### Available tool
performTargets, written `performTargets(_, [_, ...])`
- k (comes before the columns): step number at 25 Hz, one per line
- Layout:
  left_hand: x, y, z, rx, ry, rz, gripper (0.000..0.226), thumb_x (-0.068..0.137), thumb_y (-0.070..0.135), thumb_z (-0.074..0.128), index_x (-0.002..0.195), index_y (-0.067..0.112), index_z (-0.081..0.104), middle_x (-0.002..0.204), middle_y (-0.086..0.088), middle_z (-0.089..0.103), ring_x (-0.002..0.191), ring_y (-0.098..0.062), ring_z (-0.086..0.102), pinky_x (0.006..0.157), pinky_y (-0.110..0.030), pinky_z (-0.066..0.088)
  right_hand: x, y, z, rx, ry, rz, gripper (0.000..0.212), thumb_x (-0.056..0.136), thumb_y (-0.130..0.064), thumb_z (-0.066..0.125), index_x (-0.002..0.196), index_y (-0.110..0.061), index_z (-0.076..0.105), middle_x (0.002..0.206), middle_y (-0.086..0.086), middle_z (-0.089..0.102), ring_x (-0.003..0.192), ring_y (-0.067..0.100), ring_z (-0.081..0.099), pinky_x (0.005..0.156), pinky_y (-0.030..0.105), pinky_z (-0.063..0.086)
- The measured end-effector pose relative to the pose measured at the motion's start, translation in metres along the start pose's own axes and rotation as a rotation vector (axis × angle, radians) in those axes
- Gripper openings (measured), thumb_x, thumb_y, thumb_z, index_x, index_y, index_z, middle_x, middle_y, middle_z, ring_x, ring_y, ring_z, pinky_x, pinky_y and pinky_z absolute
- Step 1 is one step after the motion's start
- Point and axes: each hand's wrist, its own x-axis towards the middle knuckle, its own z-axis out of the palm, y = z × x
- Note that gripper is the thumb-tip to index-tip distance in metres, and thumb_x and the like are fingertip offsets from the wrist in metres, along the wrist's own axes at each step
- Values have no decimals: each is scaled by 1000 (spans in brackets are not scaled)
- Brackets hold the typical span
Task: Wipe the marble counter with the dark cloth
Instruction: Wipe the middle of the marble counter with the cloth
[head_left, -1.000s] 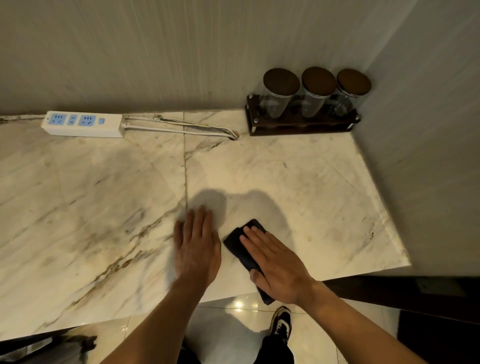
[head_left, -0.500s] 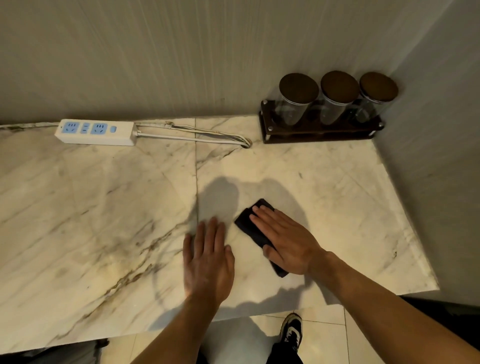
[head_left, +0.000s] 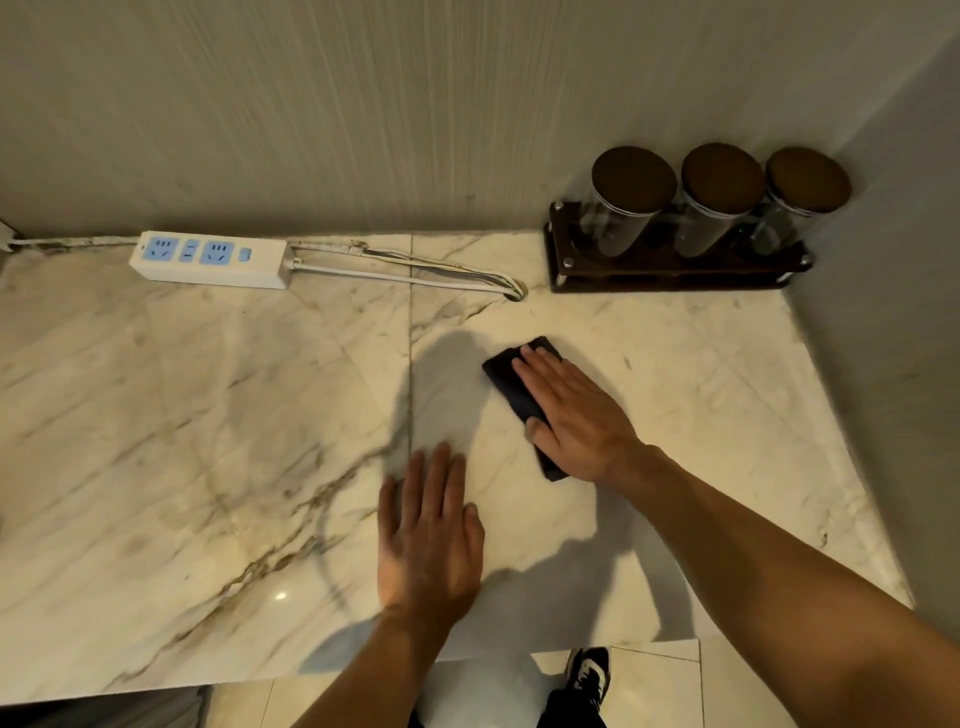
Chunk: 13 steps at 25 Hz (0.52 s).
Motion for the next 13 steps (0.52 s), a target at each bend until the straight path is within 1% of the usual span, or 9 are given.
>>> performTargets(3, [0, 0, -3, -11, 3, 16, 54, 93, 34, 34, 143, 14, 37, 151, -6, 35, 142, -25, 24, 112, -51, 22, 15, 4, -1, -3, 26, 35, 69, 90, -40, 25, 150, -10, 16, 159, 9, 13, 146, 19, 7, 118, 32, 4])
performTargets(5, [1, 1, -5, -13, -2, 21, 54, 92, 34, 34, 142, 14, 40, 150, -6, 37, 141, -25, 26, 111, -51, 23, 24, 7, -2, 2, 28, 74, 70, 89, -42, 22, 151, -11, 13, 160, 8, 10, 146, 19, 4, 118, 33, 4])
performTargets(8, [2, 1, -6, -18, -19, 11, 54, 92, 35, 33, 141, 14, 42, 150, -5, 38, 141, -24, 27, 110, -51, 23, 34, 9, -3, 10, 17, 137, 70, 90, -42, 23, 152, -13, 8, 160, 6, 5, 147, 18, 1, 119, 35, 5])
performTargets(13, [3, 1, -9, -14, -29, 9, 54, 91, 34, 33, 140, 14, 44, 149, -6, 41, 140, -24, 27, 110, -50, 21, 45, 12, -5, 18, 22, 196, 67, 94, -40, 26, 151, -14, 5, 161, 6, 4, 147, 18, -1, 118, 34, 4])
